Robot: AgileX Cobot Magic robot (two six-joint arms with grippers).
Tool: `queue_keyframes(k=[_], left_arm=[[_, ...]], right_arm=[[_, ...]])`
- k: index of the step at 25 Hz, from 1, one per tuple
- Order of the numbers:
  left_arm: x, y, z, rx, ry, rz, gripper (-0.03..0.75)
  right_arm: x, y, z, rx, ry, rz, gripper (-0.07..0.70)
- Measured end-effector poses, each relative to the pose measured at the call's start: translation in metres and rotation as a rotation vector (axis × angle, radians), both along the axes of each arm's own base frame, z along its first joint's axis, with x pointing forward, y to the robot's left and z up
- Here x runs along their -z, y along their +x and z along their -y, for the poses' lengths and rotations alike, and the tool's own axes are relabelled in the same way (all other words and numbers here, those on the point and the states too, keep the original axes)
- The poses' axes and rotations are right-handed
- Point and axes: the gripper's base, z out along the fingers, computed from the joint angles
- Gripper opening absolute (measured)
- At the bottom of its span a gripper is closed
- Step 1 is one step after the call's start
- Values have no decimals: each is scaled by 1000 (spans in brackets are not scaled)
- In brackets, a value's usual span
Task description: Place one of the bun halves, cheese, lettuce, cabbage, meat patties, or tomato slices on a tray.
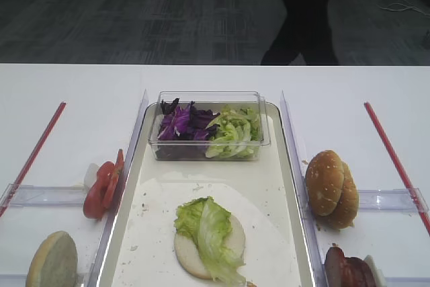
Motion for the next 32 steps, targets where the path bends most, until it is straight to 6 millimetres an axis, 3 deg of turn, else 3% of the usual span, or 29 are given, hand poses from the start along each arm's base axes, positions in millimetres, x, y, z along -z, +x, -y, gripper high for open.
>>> queue_keyframes(k=[32], left_arm=[[0, 0, 0, 0, 0, 0, 284]], right_arm=[[5, 8, -1, 0, 1, 36, 492]])
